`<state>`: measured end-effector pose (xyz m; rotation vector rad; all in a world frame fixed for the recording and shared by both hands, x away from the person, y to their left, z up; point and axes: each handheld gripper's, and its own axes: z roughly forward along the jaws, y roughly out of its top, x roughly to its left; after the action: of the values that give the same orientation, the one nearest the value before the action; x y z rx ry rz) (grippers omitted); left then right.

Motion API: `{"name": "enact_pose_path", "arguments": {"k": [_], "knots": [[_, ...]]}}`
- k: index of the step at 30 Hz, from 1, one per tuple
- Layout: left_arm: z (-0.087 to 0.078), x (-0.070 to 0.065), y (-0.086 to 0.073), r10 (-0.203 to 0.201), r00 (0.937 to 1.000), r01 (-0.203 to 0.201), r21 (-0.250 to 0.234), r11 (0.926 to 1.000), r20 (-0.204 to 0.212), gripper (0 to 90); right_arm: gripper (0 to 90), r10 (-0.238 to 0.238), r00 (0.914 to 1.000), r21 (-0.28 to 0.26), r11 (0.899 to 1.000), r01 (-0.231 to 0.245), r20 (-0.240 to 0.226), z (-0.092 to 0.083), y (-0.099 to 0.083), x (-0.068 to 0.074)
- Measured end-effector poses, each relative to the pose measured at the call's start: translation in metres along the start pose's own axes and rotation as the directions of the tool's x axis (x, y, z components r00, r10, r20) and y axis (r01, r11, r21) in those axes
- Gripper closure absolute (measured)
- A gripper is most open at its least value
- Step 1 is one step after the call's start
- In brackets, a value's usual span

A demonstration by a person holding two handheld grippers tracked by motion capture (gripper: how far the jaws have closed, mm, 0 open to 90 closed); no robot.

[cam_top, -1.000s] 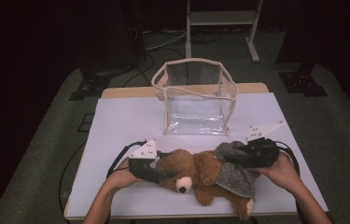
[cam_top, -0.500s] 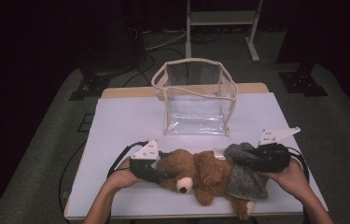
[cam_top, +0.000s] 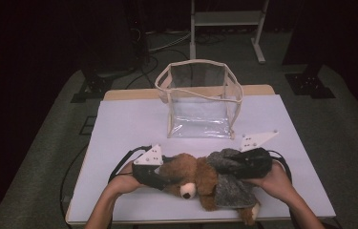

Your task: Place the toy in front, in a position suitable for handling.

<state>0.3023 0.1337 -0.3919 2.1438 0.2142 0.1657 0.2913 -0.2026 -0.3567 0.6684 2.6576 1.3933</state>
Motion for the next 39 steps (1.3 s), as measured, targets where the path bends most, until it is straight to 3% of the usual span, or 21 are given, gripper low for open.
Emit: {"name": "enact_pose_path", "arguments": {"k": [5, 7, 8, 10, 11, 14, 17, 21, 27, 28, 34, 37, 39], "knots": [[0.0, 0.001, 0.0, -0.003, 1.0, 0.003, -0.002, 1.0, 0.002, 36.8, 65.5, 0.035, 0.9976, 0.009, 0.999, -0.035, 0.059, -0.023, -0.017, -0.006], [0.0, 0.001, 0.001, 0.002, 1.0, -0.002, -0.001, 1.0, 0.002, 36.8, 65.5, 0.068, 0.994, 0.007, 0.998, -0.069, 0.086, -0.035, -0.03, -0.012], [0.001, 0.001, 0.001, 0.005, 1.0, -0.005, -0.002, 1.0, 0.005, 36.8, 65.5, 0.114, 0.9887, -0.006, 0.994, -0.114, 0.097, -0.045, -0.043, -0.017], [0.001, 0.001, 0.001, 0.006, 1.0, -0.006, -0.004, 1.0, 0.007, 36.8, 65.5, 0.135, 0.9857, -0.014, 0.991, -0.134, 0.101, -0.048, -0.051, -0.018], [0.001, 0.001, 0.001, 0.006, 0.9999, -0.006, -0.005, 1.0, 0.008, 36.8, 65.6, 0.159, 0.9817, -0.03, 0.987, -0.156, 0.106, -0.055, -0.065, -0.019], [0.001, 0.0, 0.002, 0.01, 0.9999, -0.01, -0.002, 1.0, 0.008, 36.8, 65.5, 0.188, 0.9752, -0.05, 0.982, -0.183, 0.117, -0.062, -0.075, -0.02], [0.001, 0.0, 0.002, 0.011, 0.9999, -0.011, 0.0, 0.9999, 0.008, 36.8, 65.4, 0.192, 0.9725, -0.058, 0.981, -0.186, 0.132, -0.066, -0.073, -0.021], [0.001, 0.0, 0.002, 0.013, 0.9999, -0.013, 0.005, 0.9999, 0.009, 36.7, 65.1, 0.175, 0.9742, -0.06, 0.984, -0.168, 0.142, -0.065, -0.066, -0.02], [0.002, -0.001, 0.003, 0.023, 0.9997, -0.023, 0.008, 0.9997, 0.007, 36.7, 65.1, 0.134, 0.9841, -0.058, 0.99, -0.128, 0.117, -0.053, -0.05, -0.016], [0.002, -0.002, 0.003, 0.023, 0.9997, -0.023, 0.009, 0.9997, 0.007, 36.7, 65.0, 0.112, 0.989, -0.05, 0.993, -0.107, 0.097, -0.044, -0.04, -0.014], [0.001, -0.003, 0.003, 0.026, 0.9996, -0.026, 0.012, 0.9996, 0.008, 36.6, 65.0, 0.037, 0.9985, -0.051, 0.998, -0.035, 0.039, -0.014, -0.014, -0.003], [0.0, -0.003, 0.001, 0.026, 0.9996, -0.026, 0.009, 0.9996, 0.01, 36.4, 64.8, 0.0, 0.9991, -0.035, 0.999, 0.002, 0.043, -0.007, -0.009, 0.002], [0.0, -0.003, 0.001, 0.027, 0.9996, -0.027, 0.008, 0.9996, 0.011, 36.3, 64.8, 0.0, 0.999, -0.033, 0.999, 0.002, 0.044, -0.009, -0.01, 0.001]]}}
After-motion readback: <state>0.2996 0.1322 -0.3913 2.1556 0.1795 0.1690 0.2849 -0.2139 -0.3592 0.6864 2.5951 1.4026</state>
